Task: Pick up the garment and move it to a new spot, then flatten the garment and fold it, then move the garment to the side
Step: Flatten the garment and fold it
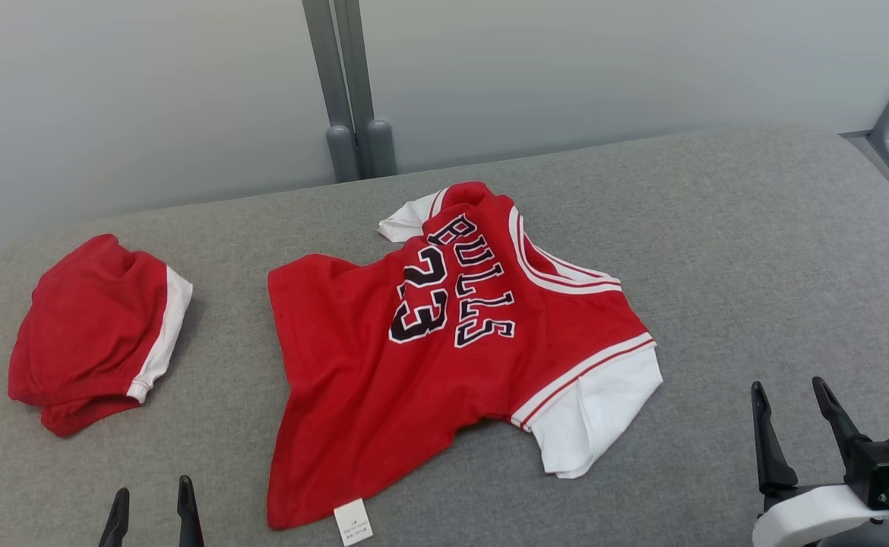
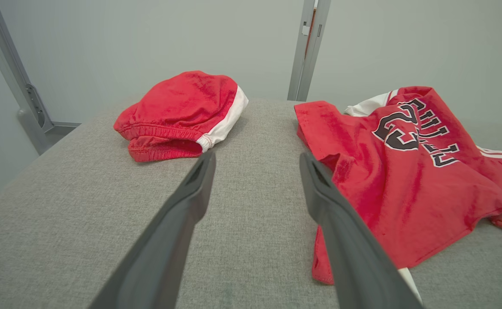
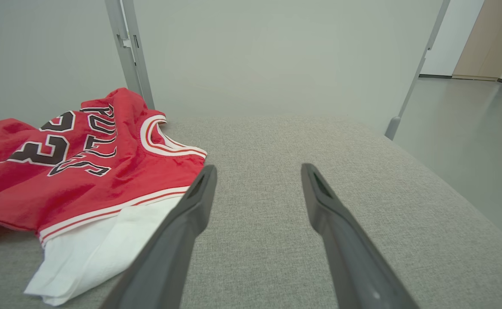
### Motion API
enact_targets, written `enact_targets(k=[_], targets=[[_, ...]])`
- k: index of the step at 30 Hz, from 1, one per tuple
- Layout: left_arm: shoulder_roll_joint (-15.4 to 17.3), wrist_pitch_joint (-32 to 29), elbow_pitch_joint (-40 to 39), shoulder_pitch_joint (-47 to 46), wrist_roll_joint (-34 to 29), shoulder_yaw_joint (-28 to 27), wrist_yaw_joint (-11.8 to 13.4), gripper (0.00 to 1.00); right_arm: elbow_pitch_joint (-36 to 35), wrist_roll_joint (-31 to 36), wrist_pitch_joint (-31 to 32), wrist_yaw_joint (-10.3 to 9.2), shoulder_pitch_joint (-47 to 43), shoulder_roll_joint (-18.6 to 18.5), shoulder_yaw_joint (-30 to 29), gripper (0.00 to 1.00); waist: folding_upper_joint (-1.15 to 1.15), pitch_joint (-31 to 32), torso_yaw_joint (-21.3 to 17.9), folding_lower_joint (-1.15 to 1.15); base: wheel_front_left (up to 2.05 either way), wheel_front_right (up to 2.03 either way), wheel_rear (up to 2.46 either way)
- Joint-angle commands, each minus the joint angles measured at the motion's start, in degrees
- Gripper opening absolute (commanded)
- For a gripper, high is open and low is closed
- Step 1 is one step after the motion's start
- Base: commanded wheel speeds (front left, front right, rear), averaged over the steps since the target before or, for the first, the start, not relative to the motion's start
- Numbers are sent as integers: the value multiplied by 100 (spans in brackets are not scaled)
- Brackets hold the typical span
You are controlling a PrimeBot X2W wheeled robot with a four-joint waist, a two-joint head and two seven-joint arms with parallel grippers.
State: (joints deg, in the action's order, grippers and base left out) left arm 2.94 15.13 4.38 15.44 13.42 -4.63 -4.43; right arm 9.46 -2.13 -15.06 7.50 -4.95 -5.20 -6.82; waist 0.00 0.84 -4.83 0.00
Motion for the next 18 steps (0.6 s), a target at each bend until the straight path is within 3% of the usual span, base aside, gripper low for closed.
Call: enact_targets(k=[1, 10, 14, 18], targets=[[-6, 2, -12, -95, -56, 4, 24, 100, -29, 36, -18, -2, 45, -7, 4, 100, 0, -1, 0, 0, 0, 0, 0], [-5, 1, -259, -126, -100, 291, 29, 100, -223, 49, -17, -2, 239, -51, 488, 100, 0, -66, 6, 0, 0, 0, 0], [1, -246, 315, -311, 304, 739, -43, 100, 557, -28, 144, -1, 490, -129, 1203, 100, 0, -128, 37, 0, 0, 0, 0], [2, -955, 684, -627, 604, 1047, 5, 100, 1351, -323, 738, -2, 956, -156, 1676, 100, 0, -315, 67, 0, 0, 0, 0]])
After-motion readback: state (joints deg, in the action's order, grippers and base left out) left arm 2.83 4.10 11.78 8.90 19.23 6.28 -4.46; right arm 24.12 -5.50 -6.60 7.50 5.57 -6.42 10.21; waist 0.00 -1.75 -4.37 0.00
